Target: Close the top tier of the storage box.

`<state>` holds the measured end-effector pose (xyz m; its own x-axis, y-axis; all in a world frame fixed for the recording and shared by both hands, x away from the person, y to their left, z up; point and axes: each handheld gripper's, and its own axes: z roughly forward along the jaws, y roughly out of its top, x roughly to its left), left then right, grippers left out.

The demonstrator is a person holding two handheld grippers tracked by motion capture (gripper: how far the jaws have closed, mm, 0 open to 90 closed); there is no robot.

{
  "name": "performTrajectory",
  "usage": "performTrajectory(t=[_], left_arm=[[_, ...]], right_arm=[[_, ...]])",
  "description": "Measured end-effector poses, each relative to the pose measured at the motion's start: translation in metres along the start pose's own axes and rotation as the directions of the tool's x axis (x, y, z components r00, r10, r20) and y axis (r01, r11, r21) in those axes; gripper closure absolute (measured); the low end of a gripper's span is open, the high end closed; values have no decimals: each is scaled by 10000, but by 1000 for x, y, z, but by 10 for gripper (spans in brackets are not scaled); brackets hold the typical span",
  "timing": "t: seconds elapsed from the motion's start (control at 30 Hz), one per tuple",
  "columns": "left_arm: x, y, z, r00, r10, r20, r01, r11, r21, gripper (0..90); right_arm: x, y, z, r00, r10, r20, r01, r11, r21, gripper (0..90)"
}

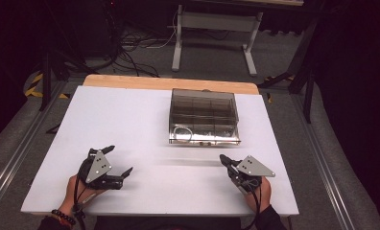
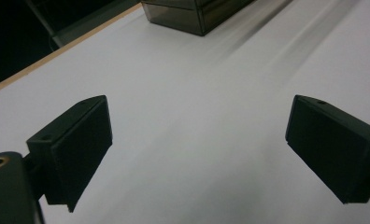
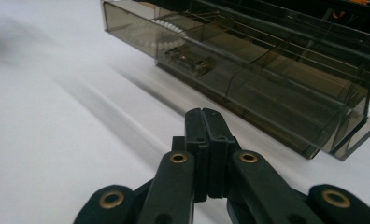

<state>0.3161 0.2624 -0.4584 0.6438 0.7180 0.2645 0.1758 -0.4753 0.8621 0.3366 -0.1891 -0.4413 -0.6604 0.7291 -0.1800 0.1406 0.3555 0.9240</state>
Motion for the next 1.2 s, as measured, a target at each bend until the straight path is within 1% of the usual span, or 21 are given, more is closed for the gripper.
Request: performTrajectory(t=[0.1, 0.17, 0.2, 0.23, 0.33, 0.37, 0.5, 0.53, 0.67, 0.77, 0.87, 0.93, 1.03, 1.1, 1.13, 1.2], left_arm=[[0, -2, -2, 9999, -165, 45, 165, 9999, -30, 82], [0, -2, -3, 10000, 62, -59, -62, 9999, 116, 85], [0, -3, -3, 9999, 91, -56, -91, 9999, 107, 85], [0, -3, -3, 9999, 99, -52, -98, 9999, 80, 85], [2, -3, -3, 9999, -127, -16, 127, 9999, -6, 87], [2, -3, -4, 9999, -140, -26, 140, 9999, -10, 86], [3, -2, -2, 10000, -59, -19, 59, 10000, 27, 87], [2, -2, -2, 10000, -48, -26, 48, 10000, 80, 87], [3, -2, -2, 10000, -84, -9, 84, 10000, 23, 87], [3, -2, -1, 10000, -68, -28, 68, 10000, 54, 89], [2, -2, -1, 10000, -65, -9, 65, 10000, 61, 92], [2, -2, -1, 10000, -50, 8, 50, 10000, 63, 93], [2, -1, -1, 10000, 31, -71, -31, 10000, 56, 93], [3, 0, -1, 9999, 48, -109, -48, 10000, 21, 93], [3, 0, -1, 9999, 43, -103, -44, 10000, -9, 93], [3, 0, -1, 10000, 31, -90, -31, 10000, -45, 93]], right_arm=[[-2, 5, 4, 9998, 13, 209, -12, 10000, -38, 900], [-4, 8, 6, 9996, 32, 281, -29, 10000, -94, 900], [-4, 9, 7, 9995, 32, 328, -28, 9999, -110, 900], [-4, 10, 8, 9994, 38, 332, -34, 9999, -133, 900], [-3, 15, 12, 9995, -15, 312, 23, 9996, -276, 900], [-2, 16, 13, 9996, -60, 276, 69, 9995, -309, 900], [2, 20, 21, 9996, -233, 137, 237, 9992, -321, 900], [3, 21, 23, 9996, -245, 134, 249, 9992, -318, 900], [5, 23, 28, 9993, -332, 181, 336, 9992, -218, 900], [4, 24, 31, 9992, -296, 258, 300, 9994, -185, 900], [3, 23, 33, 9994, -252, 223, 255, 9996, -139, 900], [2, 23, 35, 9999, -152, 25, 153, 9995, -260, 900], [4, 24, 39, 9995, -301, 57, 302, 9994, -189, 900], [6, 25, 39, 9981, -575, 235, 578, 9983, -116, 900], [6, 26, 39, 9977, -629, 257, 632, 9979, -118, 900], [5, 24, 39, 9985, -509, 211, 511, 9986, -103, 900]])
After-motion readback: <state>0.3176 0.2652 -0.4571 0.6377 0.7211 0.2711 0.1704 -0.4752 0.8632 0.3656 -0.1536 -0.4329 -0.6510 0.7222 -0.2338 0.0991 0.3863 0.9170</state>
